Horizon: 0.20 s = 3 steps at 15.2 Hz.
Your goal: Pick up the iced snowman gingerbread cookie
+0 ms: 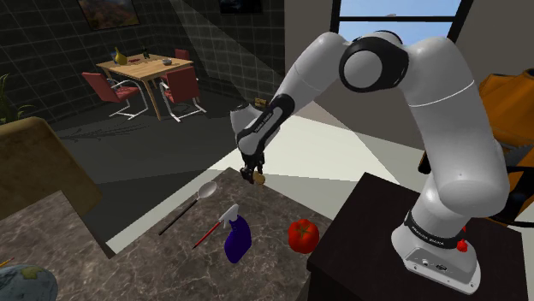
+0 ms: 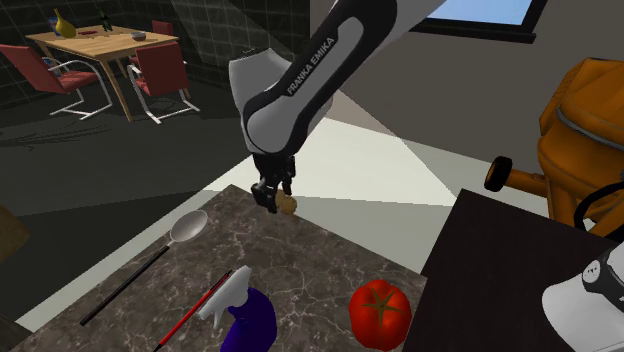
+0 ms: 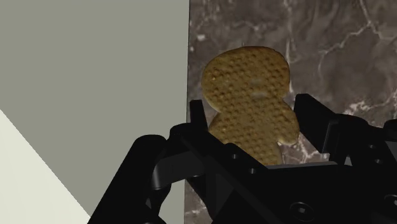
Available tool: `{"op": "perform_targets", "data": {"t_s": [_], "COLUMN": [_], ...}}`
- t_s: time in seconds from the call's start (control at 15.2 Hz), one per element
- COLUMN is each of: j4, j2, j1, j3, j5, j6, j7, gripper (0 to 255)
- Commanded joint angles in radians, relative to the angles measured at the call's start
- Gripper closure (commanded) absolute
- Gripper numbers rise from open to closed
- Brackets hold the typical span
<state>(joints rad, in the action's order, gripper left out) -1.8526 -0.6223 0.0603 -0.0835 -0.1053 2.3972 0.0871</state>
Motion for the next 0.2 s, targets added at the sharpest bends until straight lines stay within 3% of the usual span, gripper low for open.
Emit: {"op": "perform_targets", "data": {"t_s": [0.0, 0.13], "j4": [-0.002, -0.002], "j2": [0.022, 0.024], "j1": [-0.002, -0.002], "j3": [-0.002, -0.003], "j5": [0.003, 0.003], "j6": [-0.021, -0.022], "j7": [-0.002, -0.002], "gripper": [255, 255]}}
